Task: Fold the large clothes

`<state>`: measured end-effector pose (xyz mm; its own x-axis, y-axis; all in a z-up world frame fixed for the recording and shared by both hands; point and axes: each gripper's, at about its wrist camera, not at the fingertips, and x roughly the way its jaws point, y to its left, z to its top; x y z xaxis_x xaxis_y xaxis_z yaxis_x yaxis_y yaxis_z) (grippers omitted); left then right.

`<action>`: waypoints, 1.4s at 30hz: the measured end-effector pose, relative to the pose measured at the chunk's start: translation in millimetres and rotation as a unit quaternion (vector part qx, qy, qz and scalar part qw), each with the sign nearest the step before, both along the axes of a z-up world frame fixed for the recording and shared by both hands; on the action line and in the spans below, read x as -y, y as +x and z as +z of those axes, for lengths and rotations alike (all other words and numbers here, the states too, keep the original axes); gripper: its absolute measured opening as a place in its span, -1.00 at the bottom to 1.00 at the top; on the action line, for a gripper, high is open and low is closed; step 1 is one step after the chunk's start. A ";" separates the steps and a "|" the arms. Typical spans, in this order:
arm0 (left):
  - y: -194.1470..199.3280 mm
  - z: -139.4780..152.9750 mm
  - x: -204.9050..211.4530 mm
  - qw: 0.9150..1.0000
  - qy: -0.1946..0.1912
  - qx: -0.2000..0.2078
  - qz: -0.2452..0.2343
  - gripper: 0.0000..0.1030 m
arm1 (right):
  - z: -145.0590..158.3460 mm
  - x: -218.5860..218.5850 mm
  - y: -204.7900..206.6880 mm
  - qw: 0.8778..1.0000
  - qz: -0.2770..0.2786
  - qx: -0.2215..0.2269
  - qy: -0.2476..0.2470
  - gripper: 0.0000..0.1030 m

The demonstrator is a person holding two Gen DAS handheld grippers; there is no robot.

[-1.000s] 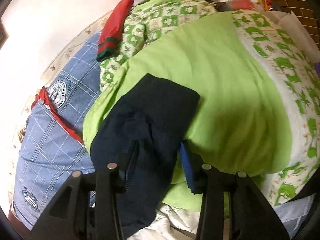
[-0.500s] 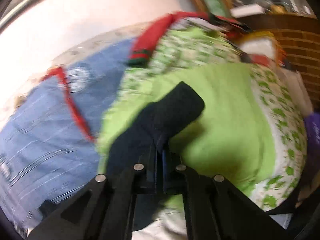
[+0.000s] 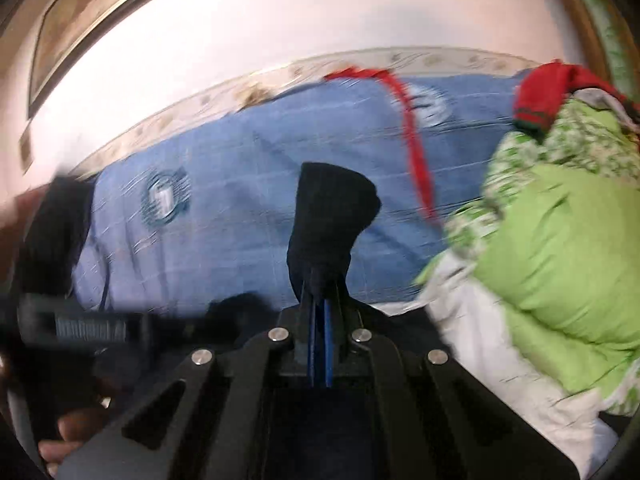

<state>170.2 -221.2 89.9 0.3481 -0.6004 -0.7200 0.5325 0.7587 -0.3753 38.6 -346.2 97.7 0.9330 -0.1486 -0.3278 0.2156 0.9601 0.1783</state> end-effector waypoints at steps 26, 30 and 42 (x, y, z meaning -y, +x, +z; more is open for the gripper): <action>59.4 -79.5 -29.7 0.982 0.083 -0.162 0.043 0.73 | -90.4 -126.7 29.5 0.964 0.146 -0.147 -0.169 -0.94; 61.9 -93.2 -34.1 0.979 0.061 -0.191 0.045 -0.13 | -92.2 -127.5 29.9 0.962 0.157 -0.152 -0.164 -0.94; 54.1 -68.5 -41.1 0.989 0.028 -0.135 0.057 -0.85 | -82.0 -59.8 3.8 0.983 0.156 -0.090 0.027 0.63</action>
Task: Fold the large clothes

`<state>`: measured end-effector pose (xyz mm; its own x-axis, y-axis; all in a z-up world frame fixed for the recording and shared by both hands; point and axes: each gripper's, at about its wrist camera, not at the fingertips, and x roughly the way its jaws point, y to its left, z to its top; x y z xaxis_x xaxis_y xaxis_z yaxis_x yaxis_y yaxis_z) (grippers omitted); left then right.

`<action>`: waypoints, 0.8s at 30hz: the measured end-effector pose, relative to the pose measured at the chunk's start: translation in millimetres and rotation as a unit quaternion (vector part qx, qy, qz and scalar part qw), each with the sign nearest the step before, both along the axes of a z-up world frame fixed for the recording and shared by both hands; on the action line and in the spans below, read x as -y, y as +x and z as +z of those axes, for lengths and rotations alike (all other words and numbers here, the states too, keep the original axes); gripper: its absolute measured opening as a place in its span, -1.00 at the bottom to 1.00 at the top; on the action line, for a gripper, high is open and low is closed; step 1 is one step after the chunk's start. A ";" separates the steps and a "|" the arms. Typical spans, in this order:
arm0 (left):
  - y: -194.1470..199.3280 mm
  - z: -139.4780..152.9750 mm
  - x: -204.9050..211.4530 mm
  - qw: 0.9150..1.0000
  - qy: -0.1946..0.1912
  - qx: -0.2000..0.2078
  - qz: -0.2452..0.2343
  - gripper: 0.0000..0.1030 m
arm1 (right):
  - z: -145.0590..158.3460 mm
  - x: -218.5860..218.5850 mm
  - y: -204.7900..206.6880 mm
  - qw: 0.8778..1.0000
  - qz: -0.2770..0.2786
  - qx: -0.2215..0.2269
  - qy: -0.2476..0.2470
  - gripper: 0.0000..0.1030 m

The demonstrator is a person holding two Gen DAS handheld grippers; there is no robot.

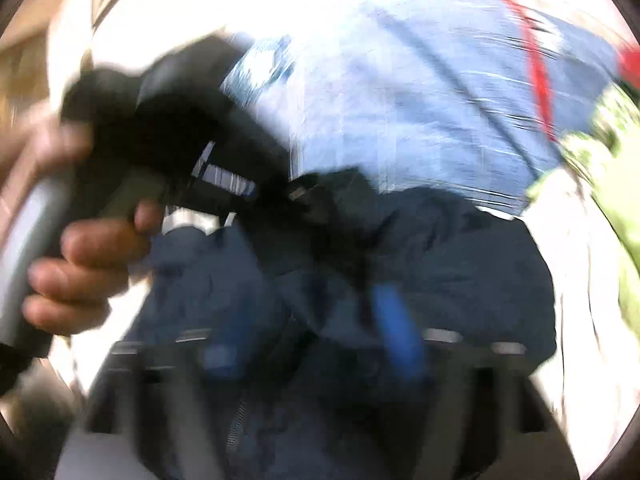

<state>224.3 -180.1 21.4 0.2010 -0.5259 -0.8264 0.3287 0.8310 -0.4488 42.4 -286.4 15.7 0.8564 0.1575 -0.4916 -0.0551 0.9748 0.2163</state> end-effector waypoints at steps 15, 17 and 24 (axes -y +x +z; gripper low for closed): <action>-21.4 35.1 -14.0 0.999 -0.023 0.047 -0.013 -0.85 | -64.7 103.4 -6.0 0.921 -0.154 -0.081 0.348 0.30; -24.3 36.7 -15.3 0.998 -0.025 0.054 -0.015 -0.85 | -72.5 108.6 -2.3 0.912 -0.160 -0.090 0.368 0.30; -26.2 41.5 -29.9 0.997 -0.040 0.061 -0.009 -0.86 | -70.5 106.2 24.4 0.895 -0.154 -0.104 0.406 0.17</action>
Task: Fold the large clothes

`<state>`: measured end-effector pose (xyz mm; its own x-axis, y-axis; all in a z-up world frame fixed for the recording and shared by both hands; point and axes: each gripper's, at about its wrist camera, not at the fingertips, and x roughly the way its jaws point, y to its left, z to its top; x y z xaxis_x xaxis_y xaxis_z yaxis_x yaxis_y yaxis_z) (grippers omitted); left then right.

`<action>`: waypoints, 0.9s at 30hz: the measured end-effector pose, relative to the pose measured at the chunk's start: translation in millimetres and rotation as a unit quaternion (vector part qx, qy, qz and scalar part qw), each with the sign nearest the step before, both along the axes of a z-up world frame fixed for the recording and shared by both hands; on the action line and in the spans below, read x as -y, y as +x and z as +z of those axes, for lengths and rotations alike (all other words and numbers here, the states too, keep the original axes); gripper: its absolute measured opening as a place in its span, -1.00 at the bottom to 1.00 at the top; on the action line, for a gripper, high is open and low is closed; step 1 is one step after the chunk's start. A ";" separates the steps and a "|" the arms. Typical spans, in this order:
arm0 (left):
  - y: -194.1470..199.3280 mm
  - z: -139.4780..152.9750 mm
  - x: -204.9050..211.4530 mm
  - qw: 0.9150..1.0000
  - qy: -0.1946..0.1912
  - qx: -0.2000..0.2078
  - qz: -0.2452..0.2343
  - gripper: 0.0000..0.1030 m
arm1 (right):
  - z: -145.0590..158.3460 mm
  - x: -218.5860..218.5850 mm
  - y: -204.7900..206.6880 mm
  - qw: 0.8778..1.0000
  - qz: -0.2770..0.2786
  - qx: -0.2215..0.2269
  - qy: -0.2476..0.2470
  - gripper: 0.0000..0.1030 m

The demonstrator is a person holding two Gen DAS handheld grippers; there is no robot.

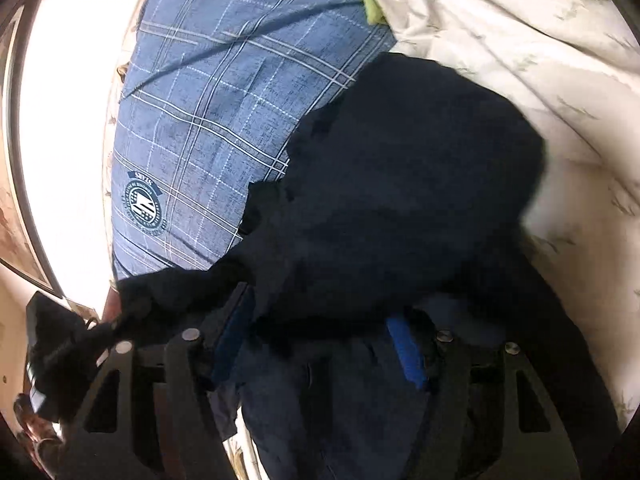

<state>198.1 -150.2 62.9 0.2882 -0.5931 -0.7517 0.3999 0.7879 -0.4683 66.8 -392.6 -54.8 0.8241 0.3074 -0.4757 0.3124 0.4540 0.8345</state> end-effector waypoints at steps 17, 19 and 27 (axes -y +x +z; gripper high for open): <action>7.0 28.8 -70.6 0.999 -0.023 0.001 0.046 -0.86 | 47.8 -49.9 18.6 0.996 0.054 0.036 -0.067 -0.91; 7.9 30.2 -82.1 0.998 -0.022 0.002 0.055 -0.86 | 47.9 -60.6 22.8 0.995 0.067 0.042 -0.061 -0.91; 9.5 18.9 -143.1 0.996 -0.030 0.002 0.088 -0.86 | 40.8 -105.1 38.6 0.991 0.111 0.050 -0.059 -0.91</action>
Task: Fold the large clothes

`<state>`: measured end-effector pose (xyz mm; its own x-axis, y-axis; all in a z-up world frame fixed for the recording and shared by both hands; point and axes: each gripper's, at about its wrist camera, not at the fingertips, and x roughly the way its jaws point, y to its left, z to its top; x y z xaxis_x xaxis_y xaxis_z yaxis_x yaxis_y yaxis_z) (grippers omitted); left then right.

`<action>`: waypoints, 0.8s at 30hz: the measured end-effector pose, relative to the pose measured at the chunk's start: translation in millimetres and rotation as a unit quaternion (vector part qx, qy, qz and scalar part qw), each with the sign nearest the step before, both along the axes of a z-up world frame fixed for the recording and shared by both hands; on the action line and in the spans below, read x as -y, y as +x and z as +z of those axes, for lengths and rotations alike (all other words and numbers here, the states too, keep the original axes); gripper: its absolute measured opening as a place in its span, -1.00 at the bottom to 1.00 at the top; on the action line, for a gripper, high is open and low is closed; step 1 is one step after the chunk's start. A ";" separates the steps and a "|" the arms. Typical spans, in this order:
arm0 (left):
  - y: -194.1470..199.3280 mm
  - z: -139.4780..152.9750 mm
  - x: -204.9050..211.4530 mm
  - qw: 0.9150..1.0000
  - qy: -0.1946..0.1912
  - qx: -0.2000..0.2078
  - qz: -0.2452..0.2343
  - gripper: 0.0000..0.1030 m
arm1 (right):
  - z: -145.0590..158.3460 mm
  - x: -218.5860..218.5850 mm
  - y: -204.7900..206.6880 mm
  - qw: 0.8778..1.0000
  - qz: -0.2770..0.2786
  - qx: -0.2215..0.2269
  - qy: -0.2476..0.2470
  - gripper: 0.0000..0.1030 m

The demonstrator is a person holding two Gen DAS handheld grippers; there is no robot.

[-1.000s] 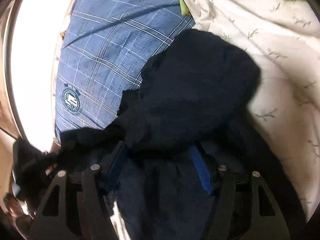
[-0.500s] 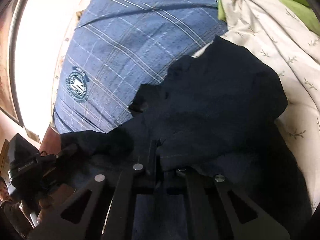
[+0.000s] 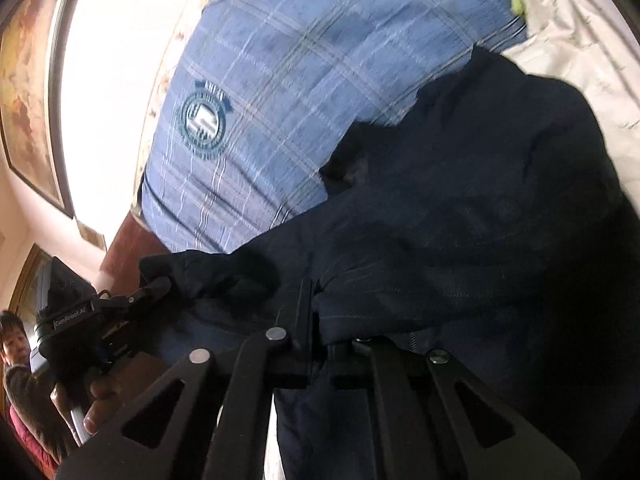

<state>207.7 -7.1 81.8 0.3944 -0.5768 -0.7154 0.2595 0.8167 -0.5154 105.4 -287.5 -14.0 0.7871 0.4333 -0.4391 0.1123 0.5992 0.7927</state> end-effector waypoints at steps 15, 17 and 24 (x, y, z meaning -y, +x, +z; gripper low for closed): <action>-71.5 -143.4 -81.7 0.988 0.106 -0.083 0.077 -0.85 | -65.3 -65.9 9.3 0.992 0.088 -0.070 -0.054 -0.84; -74.3 -156.9 -79.5 0.987 0.112 -0.090 0.072 -0.85 | -76.5 -67.2 11.8 0.990 0.091 -0.087 -0.056 -0.84; -92.1 -150.4 -71.7 0.989 0.125 -0.064 0.054 -0.52 | -45.2 -44.6 -12.9 0.993 0.072 -0.058 -0.075 0.39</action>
<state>115.6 64.6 -68.6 0.3405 -0.3358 -0.8783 0.1100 0.9419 -0.3174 92.5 -242.9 -59.2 0.6626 0.4598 -0.5912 0.1028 0.7260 0.6799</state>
